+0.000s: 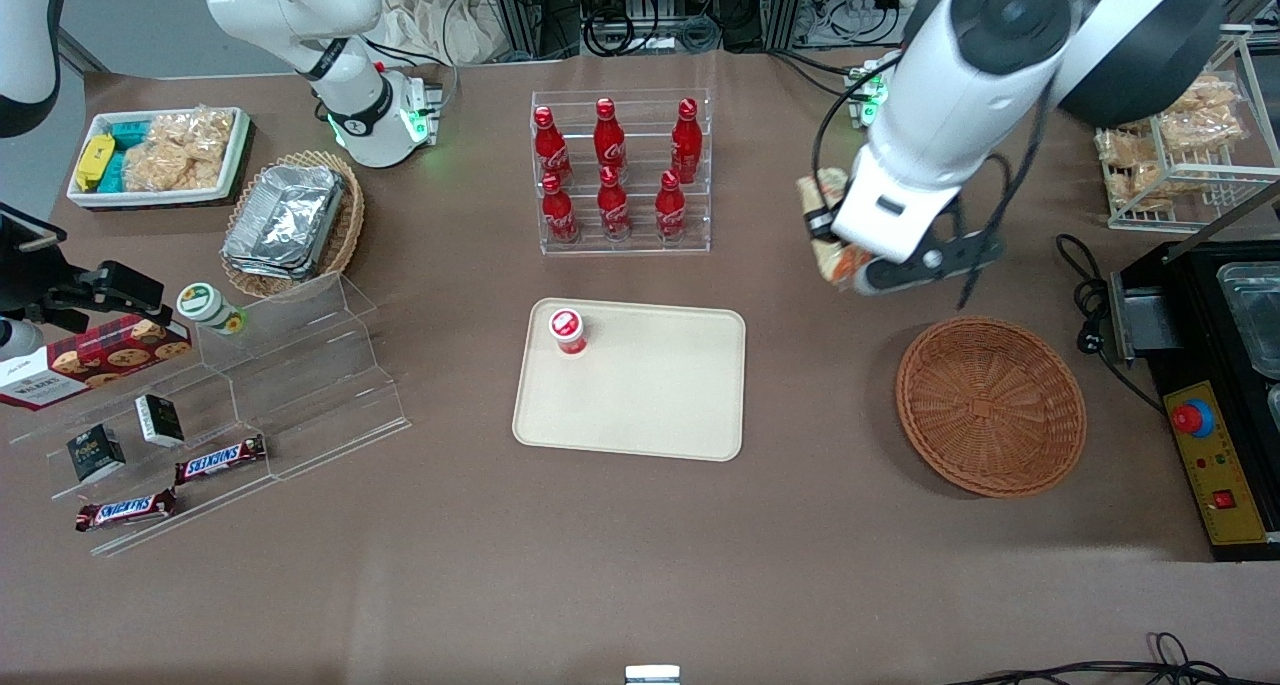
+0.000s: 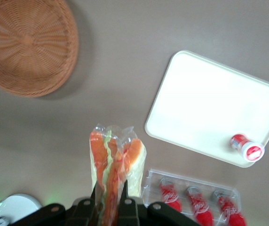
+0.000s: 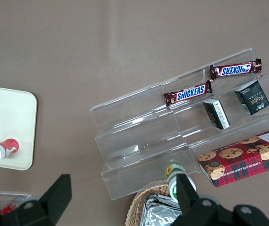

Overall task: Place sandwich from basket to tray
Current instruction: 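Carry the sandwich with the left gripper over to the white tray, then lower the sandwich onto the tray and open the left gripper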

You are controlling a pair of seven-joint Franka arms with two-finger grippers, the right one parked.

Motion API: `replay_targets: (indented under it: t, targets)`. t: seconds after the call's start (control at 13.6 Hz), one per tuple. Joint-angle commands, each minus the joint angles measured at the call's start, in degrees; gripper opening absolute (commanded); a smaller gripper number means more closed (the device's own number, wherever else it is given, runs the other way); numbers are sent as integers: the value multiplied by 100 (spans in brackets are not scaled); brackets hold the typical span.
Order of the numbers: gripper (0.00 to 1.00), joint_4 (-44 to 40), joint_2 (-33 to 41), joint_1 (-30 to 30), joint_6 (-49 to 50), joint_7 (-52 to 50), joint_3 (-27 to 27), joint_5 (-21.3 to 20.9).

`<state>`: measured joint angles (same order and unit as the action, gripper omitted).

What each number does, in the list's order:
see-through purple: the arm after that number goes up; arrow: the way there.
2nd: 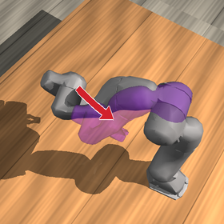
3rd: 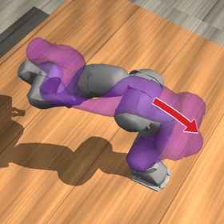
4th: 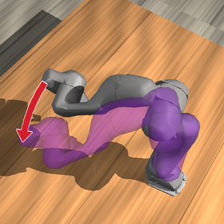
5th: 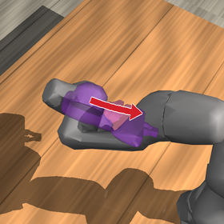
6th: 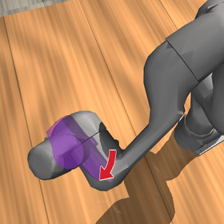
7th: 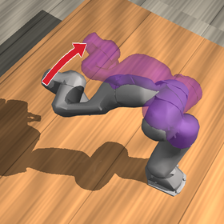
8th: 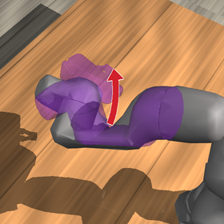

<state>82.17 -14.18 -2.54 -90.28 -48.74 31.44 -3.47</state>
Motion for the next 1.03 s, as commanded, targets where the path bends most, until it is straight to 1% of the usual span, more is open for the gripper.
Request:
replay_targets:
  t: [0.0,0.07,0.15,0.29,0.44,0.59,0.81,0.88,0.95]
  targets:
    - [1,-9,-681,-246,-690,-512,28,-127]
    - [1,105,-900,-317,-1006,-583,28,-188]
    - [1,228,-1103,-396,-1297,-723,28,-363]
    - [1,396,-1594,-563,-1886,-1136,20,-863]
    - [1,388,-2183,-721,-2317,-1549,20,-1478]
    - [1,388,-2649,-826,-2791,-1840,2,-1883]
    - [2,370,-3073,-897,-3127,-2112,2,-2332]
    - [2,361,-3161,-906,-3206,-2174,2,-2438]
    - [4,361,-3205,-906,-3242,-2210,2,-2448]
